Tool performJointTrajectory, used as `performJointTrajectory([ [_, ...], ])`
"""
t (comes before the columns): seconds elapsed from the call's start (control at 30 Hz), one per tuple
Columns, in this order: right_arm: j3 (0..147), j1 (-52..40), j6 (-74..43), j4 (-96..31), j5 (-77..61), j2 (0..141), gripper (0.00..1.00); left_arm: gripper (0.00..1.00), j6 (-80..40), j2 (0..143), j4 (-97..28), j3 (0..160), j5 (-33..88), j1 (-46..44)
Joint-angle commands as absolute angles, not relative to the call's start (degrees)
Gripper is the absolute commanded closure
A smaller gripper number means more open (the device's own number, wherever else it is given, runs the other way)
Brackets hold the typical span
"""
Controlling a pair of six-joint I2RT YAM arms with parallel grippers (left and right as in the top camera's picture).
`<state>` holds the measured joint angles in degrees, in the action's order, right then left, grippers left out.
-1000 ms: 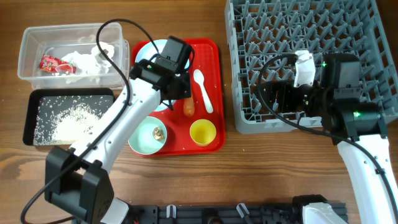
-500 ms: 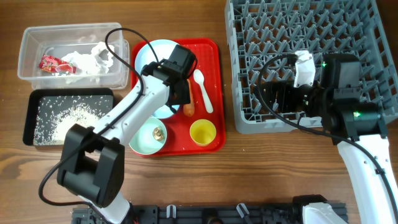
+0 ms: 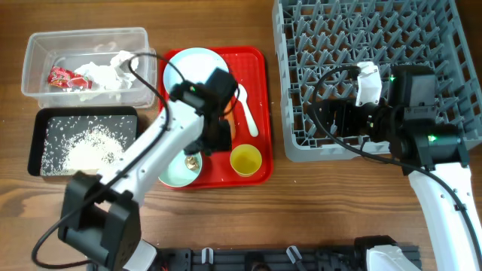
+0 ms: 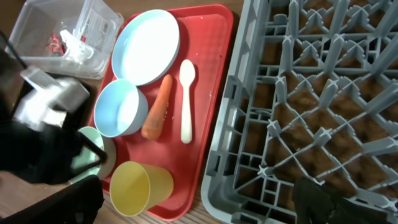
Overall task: Sort waste into correct bins and load items into the dishwasher rack
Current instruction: 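Grasp the rim of the green bowl with the left gripper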
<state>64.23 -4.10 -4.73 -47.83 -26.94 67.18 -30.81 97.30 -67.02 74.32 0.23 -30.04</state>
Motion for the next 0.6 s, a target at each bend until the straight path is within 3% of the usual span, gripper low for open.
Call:
performJointTrajectory([
  [0.0, 65.1, -4.3, -5.1, -47.9, -26.8, 67.3, 0.00, 0.43, -31.6, 97.4, -61.8, 66.7, 0.6, -30.1],
  [0.13, 65.1, -4.3, -5.1, -47.9, -26.8, 67.3, 0.00, 0.47, -35.2, 97.4, -55.9, 62.4, -1.6, -30.1],
  [0.2, 65.1, -4.3, -5.1, -47.9, -26.8, 67.3, 0.00, 0.55, -35.9, 97.4, -52.8, 60.3, -2.4, -30.1],
  [0.23, 65.1, -4.3, -5.1, -47.9, -26.8, 67.3, 0.00, 0.69, -35.9, 97.5, -51.7, 59.2, -2.9, -30.1],
  [0.37, 65.1, -4.3, -5.1, -47.9, -26.8, 67.3, 0.00, 0.78, -36.7, 97.5, -50.5, 57.0, -4.6, -30.1],
  [0.47, 65.1, -4.3, -5.1, -47.9, -26.8, 67.3, 0.00, 0.93, -36.7, 97.5, -50.5, 56.6, -4.6, -30.1],
  [0.57, 65.1, -4.3, -5.1, -47.9, -26.8, 67.3, 0.00, 0.96, -36.7, 97.2, -51.9, 57.9, -3.2, -30.1],
])
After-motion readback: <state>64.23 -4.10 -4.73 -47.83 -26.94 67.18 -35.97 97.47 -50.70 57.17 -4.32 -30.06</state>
